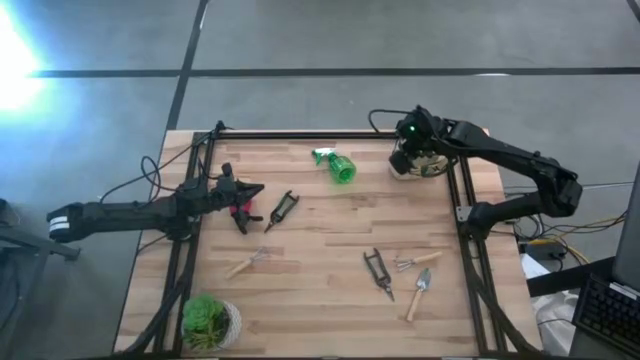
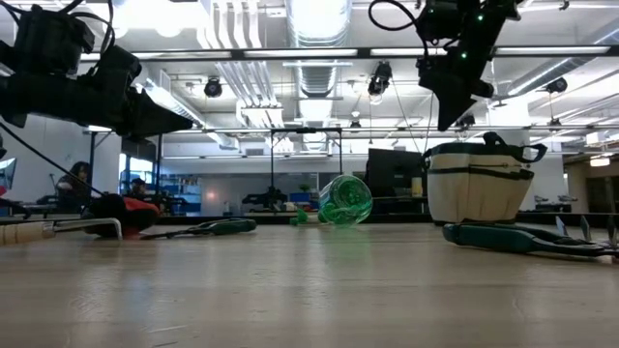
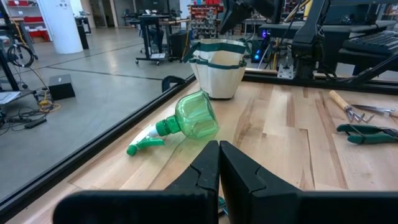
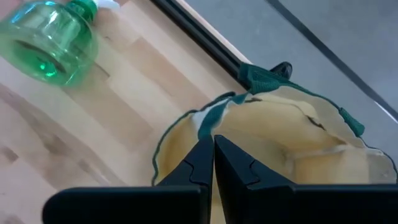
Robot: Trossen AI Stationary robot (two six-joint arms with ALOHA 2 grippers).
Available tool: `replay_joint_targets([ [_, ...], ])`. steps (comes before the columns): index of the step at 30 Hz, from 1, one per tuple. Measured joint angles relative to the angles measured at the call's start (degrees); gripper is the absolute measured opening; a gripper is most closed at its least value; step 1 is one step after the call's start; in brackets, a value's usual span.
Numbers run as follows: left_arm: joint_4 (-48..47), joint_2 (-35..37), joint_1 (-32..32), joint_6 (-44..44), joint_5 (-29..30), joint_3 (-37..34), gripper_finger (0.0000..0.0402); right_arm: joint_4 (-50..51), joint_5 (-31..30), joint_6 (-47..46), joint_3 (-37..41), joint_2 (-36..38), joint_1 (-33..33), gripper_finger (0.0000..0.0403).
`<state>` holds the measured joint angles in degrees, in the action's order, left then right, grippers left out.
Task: Pick & Place Garden tools in Gardening bag
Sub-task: Put the right shear scissors into the gardening bag
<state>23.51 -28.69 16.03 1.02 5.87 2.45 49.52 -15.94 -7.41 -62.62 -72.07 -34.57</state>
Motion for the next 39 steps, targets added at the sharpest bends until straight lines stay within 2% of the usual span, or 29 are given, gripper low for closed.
replay_joint_targets([
  [4,0.00,0.00,0.02,0.02,0.02,-0.01,0.0014,0.00,-0.04,0.16,0.62,0.08,-0.02,0.0031],
  [8,0.00,0.00,0.01,0.01,0.02,0.00,0.0014,-0.44,-0.11,0.01,0.64,-0.02,0.00,0.0075],
  [13,0.00,0.00,0.00,0.02,0.01,0.00,0.0014,0.16,-0.08,-4.64,0.64,-0.02,0.00,0.0135],
  [18,0.00,-0.01,0.00,0.01,0.01,0.00,0.0014,1.40,1.56,-9.11,0.66,-0.02,0.00,0.0168],
  [24,0.00,0.00,0.01,0.02,0.00,0.00,0.0014,1.59,1.57,-9.24,0.66,-0.02,0.00,0.0175],
  [39,0.00,-0.02,0.02,0.02,0.01,-0.01,0.0014,1.55,1.25,-8.47,0.69,-0.02,0.00,0.0153],
])
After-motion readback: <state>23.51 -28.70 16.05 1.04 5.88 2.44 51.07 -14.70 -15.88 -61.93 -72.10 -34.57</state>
